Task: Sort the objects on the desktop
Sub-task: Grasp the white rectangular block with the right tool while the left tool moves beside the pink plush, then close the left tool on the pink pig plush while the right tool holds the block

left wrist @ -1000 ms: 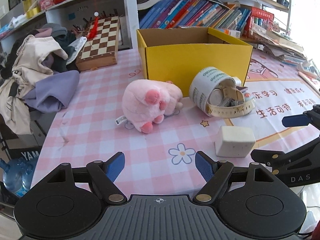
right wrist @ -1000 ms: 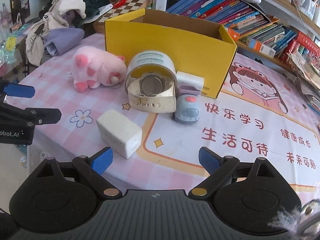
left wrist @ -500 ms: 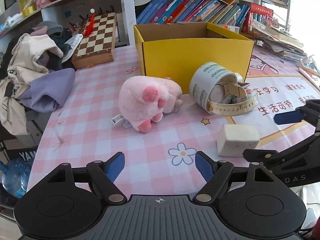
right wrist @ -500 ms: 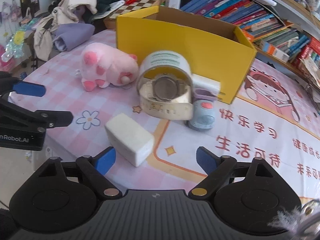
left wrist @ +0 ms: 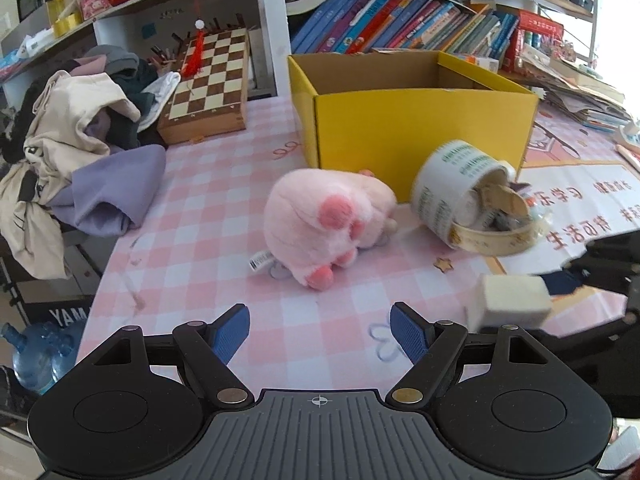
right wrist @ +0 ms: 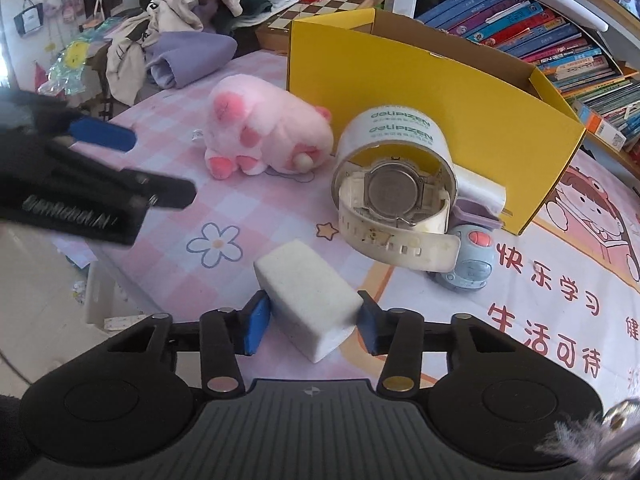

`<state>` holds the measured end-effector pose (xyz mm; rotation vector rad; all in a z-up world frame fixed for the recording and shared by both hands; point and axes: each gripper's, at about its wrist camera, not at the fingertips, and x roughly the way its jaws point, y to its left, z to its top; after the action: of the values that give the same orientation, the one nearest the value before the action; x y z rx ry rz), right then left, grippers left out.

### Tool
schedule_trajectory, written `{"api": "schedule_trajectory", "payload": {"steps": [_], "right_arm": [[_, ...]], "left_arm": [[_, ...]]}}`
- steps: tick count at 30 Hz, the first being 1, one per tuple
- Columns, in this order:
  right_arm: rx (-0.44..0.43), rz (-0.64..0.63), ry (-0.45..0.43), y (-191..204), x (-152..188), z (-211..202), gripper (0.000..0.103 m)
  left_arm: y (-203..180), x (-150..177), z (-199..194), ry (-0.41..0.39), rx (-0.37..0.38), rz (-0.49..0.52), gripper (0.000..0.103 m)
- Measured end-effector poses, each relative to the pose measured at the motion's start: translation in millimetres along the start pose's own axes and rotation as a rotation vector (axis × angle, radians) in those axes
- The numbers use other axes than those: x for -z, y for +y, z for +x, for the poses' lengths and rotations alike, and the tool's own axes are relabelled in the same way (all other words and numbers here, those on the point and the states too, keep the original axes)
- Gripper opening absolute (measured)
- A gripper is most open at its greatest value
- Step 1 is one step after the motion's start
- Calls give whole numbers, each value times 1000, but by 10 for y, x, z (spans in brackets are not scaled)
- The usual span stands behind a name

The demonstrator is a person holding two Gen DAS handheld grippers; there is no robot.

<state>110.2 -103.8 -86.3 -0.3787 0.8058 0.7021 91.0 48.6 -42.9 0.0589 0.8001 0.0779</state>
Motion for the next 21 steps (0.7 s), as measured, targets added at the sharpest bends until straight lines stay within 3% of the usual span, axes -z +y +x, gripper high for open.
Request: {"api": "schedule_trajectory", "payload": {"steps": [2,5,12,21], "right_arm": [[1,-4,3,-9,0,-11,40],[14,2,10,-45,8,-27,38],[43,46,22,-172,49,-57,37],[58,64,28,-226,101,-90,37]], "left_arm": [[27,-55,72,-4,-5,28,88],[45,-137,180,-19,-36,91,89],[45,-317,471,-17,-31,186,89],[15,-345,690,19,20,185,87]]}}
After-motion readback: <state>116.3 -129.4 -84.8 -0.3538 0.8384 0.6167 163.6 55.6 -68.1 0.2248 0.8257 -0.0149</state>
